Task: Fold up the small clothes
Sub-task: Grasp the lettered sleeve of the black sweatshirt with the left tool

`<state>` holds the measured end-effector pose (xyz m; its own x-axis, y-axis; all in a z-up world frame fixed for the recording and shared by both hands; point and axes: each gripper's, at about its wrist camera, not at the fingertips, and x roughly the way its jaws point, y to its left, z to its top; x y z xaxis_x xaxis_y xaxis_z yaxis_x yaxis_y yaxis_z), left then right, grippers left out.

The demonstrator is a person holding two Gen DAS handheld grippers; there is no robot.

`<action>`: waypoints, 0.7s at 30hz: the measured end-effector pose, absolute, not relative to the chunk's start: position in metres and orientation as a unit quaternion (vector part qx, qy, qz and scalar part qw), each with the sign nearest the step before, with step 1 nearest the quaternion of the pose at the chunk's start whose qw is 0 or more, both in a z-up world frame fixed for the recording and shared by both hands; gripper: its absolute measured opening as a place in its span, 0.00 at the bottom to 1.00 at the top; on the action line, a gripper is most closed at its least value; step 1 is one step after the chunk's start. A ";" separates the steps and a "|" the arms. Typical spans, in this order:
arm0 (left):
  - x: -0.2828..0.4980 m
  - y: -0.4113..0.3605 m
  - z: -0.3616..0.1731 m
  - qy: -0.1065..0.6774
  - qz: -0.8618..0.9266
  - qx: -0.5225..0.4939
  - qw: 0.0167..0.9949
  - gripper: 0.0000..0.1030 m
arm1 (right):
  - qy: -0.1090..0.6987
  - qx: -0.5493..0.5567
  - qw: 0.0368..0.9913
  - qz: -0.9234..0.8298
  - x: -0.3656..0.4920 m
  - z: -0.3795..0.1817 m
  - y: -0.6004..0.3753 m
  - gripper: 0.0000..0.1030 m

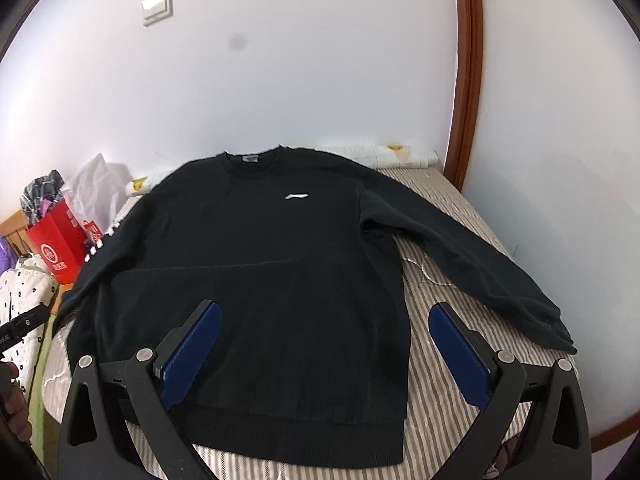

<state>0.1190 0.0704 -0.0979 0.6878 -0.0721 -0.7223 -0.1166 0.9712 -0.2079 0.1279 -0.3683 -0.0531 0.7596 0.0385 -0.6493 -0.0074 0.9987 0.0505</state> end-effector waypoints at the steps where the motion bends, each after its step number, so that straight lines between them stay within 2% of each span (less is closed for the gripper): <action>1: 0.123 0.072 -0.101 0.396 0.014 -0.121 0.910 1.00 | 0.350 0.022 0.936 0.009 0.134 -0.057 -0.369 0.99; 18: 0.185 0.140 -0.152 0.384 0.030 -0.252 0.888 0.98 | 0.400 -0.008 0.916 -0.011 0.203 -0.129 -0.359 0.99; 21: 0.199 0.155 -0.167 0.388 0.037 -0.280 0.877 0.94 | 0.407 -0.013 0.913 -0.013 0.209 -0.135 -0.352 0.99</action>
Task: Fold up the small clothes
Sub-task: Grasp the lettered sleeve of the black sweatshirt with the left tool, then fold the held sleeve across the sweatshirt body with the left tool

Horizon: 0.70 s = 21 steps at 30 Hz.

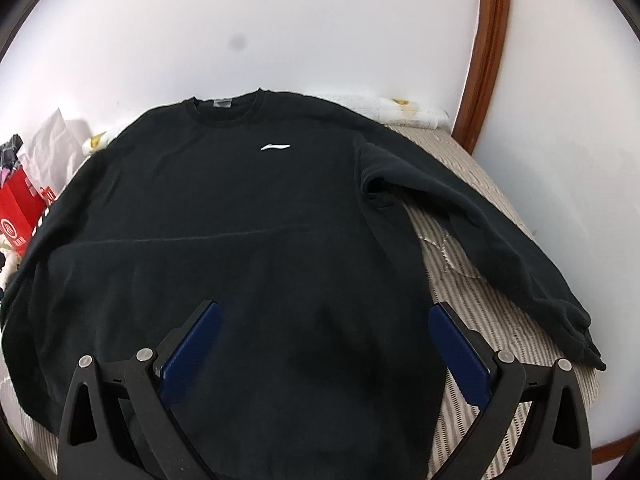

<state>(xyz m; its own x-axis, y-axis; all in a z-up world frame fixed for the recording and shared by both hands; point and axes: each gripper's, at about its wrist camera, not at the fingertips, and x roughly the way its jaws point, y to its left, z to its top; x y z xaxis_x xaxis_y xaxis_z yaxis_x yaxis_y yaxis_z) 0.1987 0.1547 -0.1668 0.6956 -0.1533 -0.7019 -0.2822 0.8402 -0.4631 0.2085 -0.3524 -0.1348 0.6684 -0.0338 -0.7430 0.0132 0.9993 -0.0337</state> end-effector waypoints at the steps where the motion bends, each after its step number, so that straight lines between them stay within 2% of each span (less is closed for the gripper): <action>1: 0.203 0.159 -0.171 0.390 0.041 -0.288 0.874 0.93 | 0.410 -0.013 0.912 -0.012 0.211 -0.137 -0.350 0.99; 11: 0.242 0.184 -0.199 0.393 0.049 -0.350 0.849 0.80 | 0.438 -0.039 0.898 -0.026 0.229 -0.155 -0.343 0.99; 14: 0.248 0.189 -0.199 0.395 0.065 -0.347 0.848 0.65 | 0.442 -0.041 0.896 -0.029 0.233 -0.159 -0.343 0.99; 16: 0.252 0.191 -0.196 0.398 0.073 -0.334 0.851 0.39 | 0.446 -0.042 0.894 -0.031 0.236 -0.161 -0.345 0.99; 17: 0.255 0.191 -0.194 0.402 0.071 -0.328 0.852 0.32 | 0.448 -0.042 0.893 -0.031 0.237 -0.162 -0.345 0.99; 19: 0.261 0.189 -0.188 0.400 0.057 -0.319 0.858 0.06 | 0.450 -0.039 0.892 -0.029 0.240 -0.163 -0.347 0.99; 21: 0.263 0.182 -0.174 0.390 0.054 -0.292 0.872 0.04 | 0.449 -0.036 0.892 -0.027 0.242 -0.163 -0.349 0.99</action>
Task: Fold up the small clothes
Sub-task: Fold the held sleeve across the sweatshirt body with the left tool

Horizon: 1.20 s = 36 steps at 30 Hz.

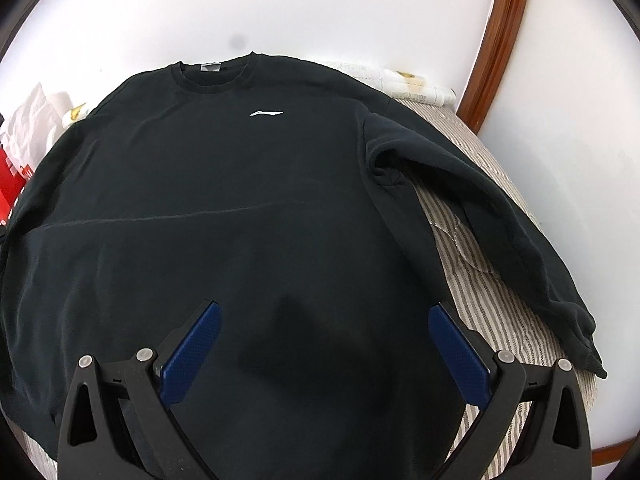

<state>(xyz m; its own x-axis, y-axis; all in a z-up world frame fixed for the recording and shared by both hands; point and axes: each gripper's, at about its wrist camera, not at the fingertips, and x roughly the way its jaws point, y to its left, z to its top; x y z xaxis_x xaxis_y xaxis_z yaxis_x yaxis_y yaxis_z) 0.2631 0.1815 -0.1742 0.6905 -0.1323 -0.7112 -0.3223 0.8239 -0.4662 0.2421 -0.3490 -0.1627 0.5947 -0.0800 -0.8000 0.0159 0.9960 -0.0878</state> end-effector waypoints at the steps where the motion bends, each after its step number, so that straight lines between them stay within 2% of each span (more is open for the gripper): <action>1: 0.264 0.177 -0.167 0.382 0.054 -0.278 0.880 0.04 | 0.448 -0.034 0.893 -0.025 0.242 -0.162 -0.350 0.99; 8: 0.247 0.162 -0.149 0.377 0.064 -0.260 0.886 0.06 | 0.447 -0.020 0.894 -0.010 0.240 -0.161 -0.354 0.99; 11: 0.235 0.161 -0.156 0.391 0.068 -0.265 0.879 0.22 | 0.452 -0.021 0.892 -0.004 0.239 -0.164 -0.353 0.99; 13: 0.224 0.163 -0.163 0.397 0.066 -0.279 0.872 0.42 | 0.451 -0.020 0.892 0.002 0.236 -0.166 -0.352 0.99; 15: 0.212 0.168 -0.169 0.398 0.062 -0.298 0.866 0.54 | 0.451 -0.019 0.892 0.005 0.232 -0.167 -0.350 0.99; 16: 0.209 0.168 -0.172 0.396 0.061 -0.303 0.864 0.56 | 0.451 -0.017 0.892 0.007 0.230 -0.167 -0.350 0.99; 25: 0.193 0.179 -0.204 0.402 0.038 -0.374 0.835 0.64 | 0.458 -0.034 0.888 0.014 0.220 -0.172 -0.335 0.99; 36: 0.221 0.200 -0.221 0.355 0.026 -0.454 0.817 0.65 | 0.464 -0.053 0.884 -0.007 0.227 -0.168 -0.336 0.99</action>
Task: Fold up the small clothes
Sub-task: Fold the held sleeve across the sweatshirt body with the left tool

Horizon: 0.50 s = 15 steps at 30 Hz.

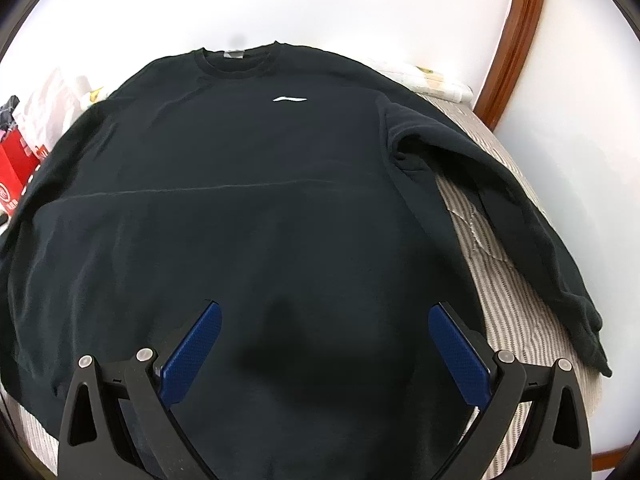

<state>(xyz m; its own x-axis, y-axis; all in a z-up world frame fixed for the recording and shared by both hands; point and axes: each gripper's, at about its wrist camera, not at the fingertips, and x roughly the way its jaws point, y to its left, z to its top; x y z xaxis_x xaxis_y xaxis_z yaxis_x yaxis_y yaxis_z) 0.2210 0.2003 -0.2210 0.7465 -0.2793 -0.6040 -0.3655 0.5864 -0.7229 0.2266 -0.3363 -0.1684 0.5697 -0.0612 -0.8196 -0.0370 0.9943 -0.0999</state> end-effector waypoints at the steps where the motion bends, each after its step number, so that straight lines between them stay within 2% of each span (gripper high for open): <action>1: 0.224 0.203 -0.221 0.353 0.031 -0.456 0.817 0.62 | 0.465 -0.055 0.884 -0.010 0.227 -0.168 -0.337 0.99; 3: 0.230 0.206 -0.218 0.354 0.054 -0.444 0.821 0.54 | 0.467 -0.055 0.882 -0.015 0.229 -0.169 -0.339 0.99; 4: 0.231 0.207 -0.217 0.357 0.066 -0.435 0.824 0.44 | 0.469 -0.055 0.881 -0.018 0.230 -0.168 -0.341 0.99; 6: 0.236 0.208 -0.212 0.367 0.093 -0.410 0.830 0.32 | 0.469 -0.052 0.882 -0.021 0.232 -0.168 -0.344 0.99; 9: 0.245 0.203 -0.191 0.360 0.098 -0.360 0.855 0.19 | 0.469 -0.048 0.882 -0.023 0.235 -0.168 -0.349 0.99; 15: 0.263 0.177 -0.135 0.322 0.076 -0.288 0.899 0.10 | 0.464 -0.038 0.885 -0.018 0.238 -0.166 -0.358 0.99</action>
<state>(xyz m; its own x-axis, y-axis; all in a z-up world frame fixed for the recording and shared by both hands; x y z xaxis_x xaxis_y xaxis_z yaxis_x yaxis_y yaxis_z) 0.2630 0.1767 -0.1345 0.7813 -0.0494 -0.6222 -0.3213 0.8227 -0.4689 0.2378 -0.3575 -0.1658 0.5692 -0.0675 -0.8194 -0.0037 0.9964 -0.0847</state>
